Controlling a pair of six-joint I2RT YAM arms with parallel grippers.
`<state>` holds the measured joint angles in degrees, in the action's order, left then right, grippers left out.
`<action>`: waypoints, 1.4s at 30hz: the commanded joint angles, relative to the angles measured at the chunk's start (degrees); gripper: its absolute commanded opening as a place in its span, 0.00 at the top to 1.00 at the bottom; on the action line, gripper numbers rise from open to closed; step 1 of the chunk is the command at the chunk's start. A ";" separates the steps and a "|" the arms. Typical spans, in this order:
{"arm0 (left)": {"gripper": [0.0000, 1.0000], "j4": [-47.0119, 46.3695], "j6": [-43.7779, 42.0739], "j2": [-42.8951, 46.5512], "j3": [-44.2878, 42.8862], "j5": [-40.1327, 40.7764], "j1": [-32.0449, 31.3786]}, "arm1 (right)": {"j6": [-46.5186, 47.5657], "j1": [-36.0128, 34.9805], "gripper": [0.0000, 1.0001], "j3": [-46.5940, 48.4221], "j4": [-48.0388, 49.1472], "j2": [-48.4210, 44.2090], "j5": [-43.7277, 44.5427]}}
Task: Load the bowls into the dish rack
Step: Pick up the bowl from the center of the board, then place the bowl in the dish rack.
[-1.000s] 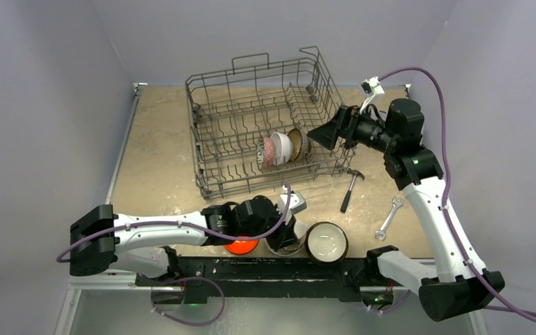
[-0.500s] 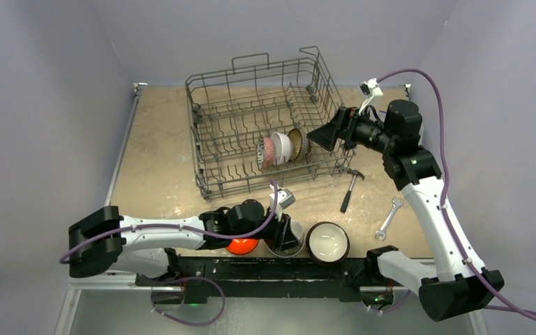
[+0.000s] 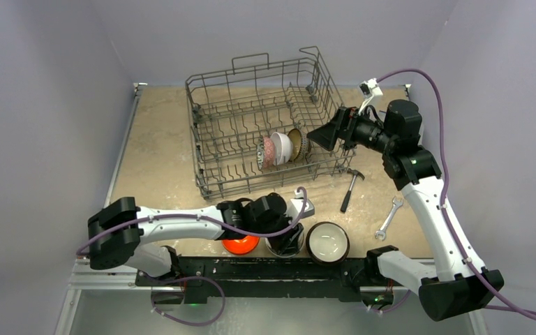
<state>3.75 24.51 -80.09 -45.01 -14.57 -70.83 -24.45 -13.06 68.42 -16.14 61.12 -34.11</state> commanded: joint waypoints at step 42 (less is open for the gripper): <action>1.00 -38.54 12.48 5.30 -15.27 -28.63 42.51 | -6.18 0.05 0.01 8.55 6.12 -0.56 1.10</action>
<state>-11.81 28.64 -75.72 -59.79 -38.61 -34.39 -30.02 -13.06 74.06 -12.69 60.62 -33.95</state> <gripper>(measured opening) 0.061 0.987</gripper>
